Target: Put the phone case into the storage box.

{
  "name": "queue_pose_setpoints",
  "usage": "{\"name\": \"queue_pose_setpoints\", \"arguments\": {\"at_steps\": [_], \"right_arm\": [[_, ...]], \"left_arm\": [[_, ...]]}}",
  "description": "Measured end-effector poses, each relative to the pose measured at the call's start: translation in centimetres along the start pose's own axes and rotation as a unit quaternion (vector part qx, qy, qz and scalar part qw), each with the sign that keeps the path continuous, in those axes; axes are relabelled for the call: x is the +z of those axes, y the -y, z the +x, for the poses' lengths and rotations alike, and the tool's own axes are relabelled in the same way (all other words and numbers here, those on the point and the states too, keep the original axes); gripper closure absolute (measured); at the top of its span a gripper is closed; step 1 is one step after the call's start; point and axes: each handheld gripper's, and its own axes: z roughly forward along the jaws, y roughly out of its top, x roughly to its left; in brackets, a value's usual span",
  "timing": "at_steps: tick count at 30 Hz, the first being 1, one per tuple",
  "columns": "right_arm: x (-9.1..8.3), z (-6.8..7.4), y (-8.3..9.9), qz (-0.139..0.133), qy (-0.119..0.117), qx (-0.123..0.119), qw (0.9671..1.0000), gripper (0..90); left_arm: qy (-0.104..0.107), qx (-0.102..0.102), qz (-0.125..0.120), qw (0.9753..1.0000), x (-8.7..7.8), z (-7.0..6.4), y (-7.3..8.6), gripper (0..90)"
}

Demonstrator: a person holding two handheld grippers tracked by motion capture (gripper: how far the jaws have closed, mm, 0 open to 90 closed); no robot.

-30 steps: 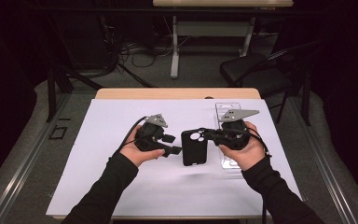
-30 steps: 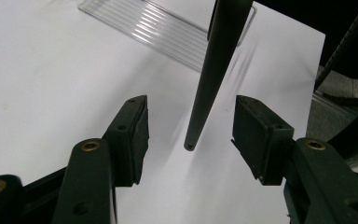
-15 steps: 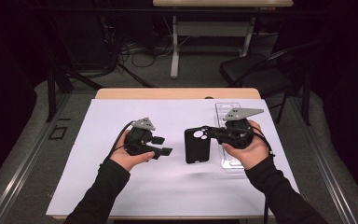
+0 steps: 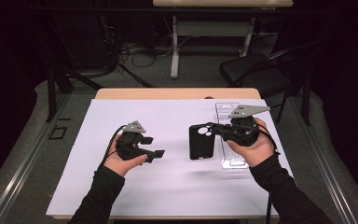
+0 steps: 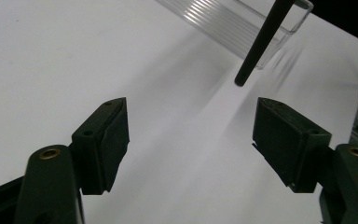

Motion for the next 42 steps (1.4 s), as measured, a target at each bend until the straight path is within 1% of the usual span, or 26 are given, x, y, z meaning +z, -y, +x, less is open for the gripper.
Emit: {"name": "queue_pose_setpoints", "arguments": {"at_steps": [4,6,9,12,14,17,20,24,27,31,33,41,42], "right_arm": [[-0.5,-0.6,0.0,-0.002,0.004,0.005,1.0,84.6],[-0.7,-0.8,-0.1,-0.004,0.007,0.006,1.0,84.6],[-1.1,-1.1,-0.2,-0.006,0.011,0.006,0.9999,84.6],[-1.4,-1.4,-0.3,-0.007,0.013,0.006,0.9999,84.6],[-1.5,-1.5,-0.3,-0.01,0.014,0.006,0.9998,84.6],[-1.8,-1.8,-0.4,-0.012,0.018,0.006,0.9998,84.6],[-2.1,-2.2,-0.4,-0.013,0.02,0.006,0.9997,84.5],[-2.5,-2.7,-0.4,-0.015,0.027,0.006,0.9995,84.5],[-2.9,-3.2,-0.3,-0.018,0.031,0.007,0.9993,84.5],[-3.3,-3.8,-0.3,-0.021,0.036,0.006,0.9991,84.5],[-3.5,-4.1,-0.3,-0.022,0.038,0.006,0.999,84.5],[-4.0,-5.2,0.0,-0.027,0.052,0.005,0.9983,84.5],[-4.0,-5.3,0.0,-0.027,0.054,0.004,0.9982,84.5]], "left_arm": [[-0.011,-0.002,0.001,0.9999,-0.2,0.2,0.2,25.4],[-0.013,-0.005,-0.001,0.9999,-0.2,0.3,0.2,25.0],[-0.013,-0.004,-0.002,0.9999,-0.3,0.3,0.2,23.1],[-0.016,-0.004,-0.006,0.9998,-0.3,0.3,0.3,23.2],[-0.021,-0.006,-0.009,0.9997,-0.3,0.3,0.4,23.1],[-0.022,-0.007,-0.002,0.9997,-0.1,0.4,0.5,22.8],[-0.018,-0.013,-0.007,0.9997,-0.1,0.6,0.8,21.8],[-0.018,-0.021,-0.016,0.9995,-0.1,0.9,1.1,18.1],[-0.02,-0.023,-0.019,0.9994,-0.2,1.0,1.2,16.1],[-0.018,-0.024,-0.022,0.9993,-0.3,1.2,1.4,15.8],[-0.015,-0.028,-0.031,0.999,-0.3,1.3,1.5,15.8],[-0.023,-0.031,-0.039,0.9985,-0.8,1.5,1.6,15.7],[-0.022,-0.029,-0.037,0.9986,-0.8,1.5,1.6,15.7]]}}
